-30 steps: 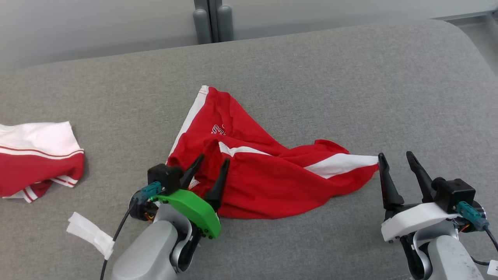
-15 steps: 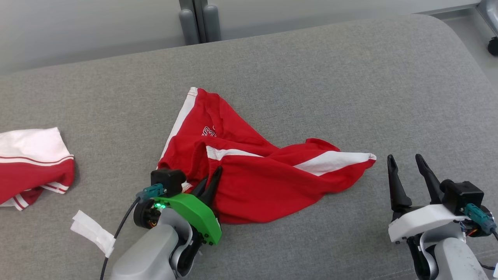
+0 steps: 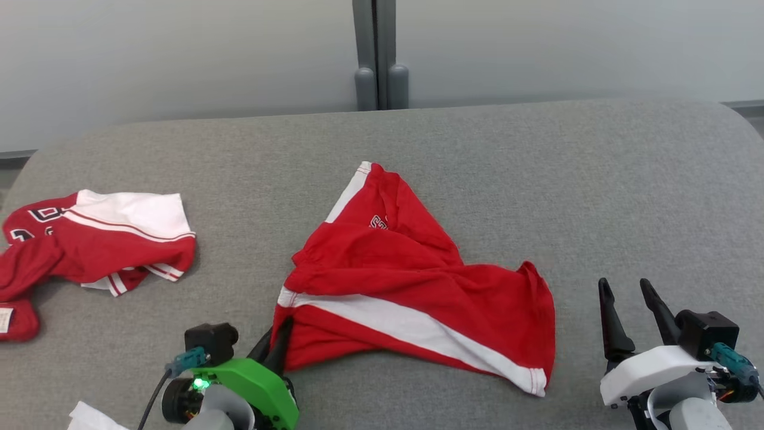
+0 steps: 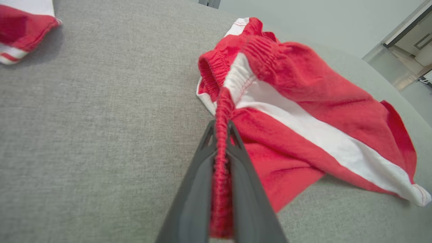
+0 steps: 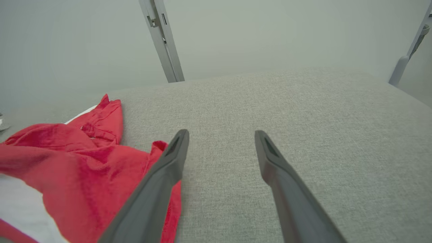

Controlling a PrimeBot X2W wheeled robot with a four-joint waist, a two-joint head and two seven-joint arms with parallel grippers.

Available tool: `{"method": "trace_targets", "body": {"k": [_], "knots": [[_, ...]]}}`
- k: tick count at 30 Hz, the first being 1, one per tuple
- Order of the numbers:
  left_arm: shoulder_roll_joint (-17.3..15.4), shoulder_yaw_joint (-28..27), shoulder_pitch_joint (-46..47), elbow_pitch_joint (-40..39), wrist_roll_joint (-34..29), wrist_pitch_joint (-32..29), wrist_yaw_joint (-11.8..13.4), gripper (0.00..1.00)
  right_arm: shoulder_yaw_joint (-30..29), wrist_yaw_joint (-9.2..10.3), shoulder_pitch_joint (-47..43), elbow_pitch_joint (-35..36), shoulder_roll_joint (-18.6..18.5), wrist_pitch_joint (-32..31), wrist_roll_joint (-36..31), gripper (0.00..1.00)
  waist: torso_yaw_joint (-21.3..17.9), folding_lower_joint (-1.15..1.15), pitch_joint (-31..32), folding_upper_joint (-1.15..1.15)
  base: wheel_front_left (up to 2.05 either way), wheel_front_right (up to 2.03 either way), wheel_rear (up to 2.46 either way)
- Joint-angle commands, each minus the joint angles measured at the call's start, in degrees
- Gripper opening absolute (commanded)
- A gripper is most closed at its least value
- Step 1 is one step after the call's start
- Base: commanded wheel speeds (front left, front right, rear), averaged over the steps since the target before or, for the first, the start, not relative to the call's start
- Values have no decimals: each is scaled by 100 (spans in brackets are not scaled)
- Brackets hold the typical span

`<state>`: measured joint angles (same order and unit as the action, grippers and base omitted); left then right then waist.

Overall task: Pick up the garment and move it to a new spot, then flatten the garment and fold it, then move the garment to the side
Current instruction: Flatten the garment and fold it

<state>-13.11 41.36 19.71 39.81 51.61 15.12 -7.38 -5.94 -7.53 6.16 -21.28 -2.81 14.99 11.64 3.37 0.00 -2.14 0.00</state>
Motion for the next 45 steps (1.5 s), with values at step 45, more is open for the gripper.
{"method": "trace_targets", "body": {"k": [45], "knots": [[667,-2730,-1390,-742,-2638,2,-21,100,2495,8,407,-1518,-25,28,935,97,438,0,106,0,0,0,0]]}}
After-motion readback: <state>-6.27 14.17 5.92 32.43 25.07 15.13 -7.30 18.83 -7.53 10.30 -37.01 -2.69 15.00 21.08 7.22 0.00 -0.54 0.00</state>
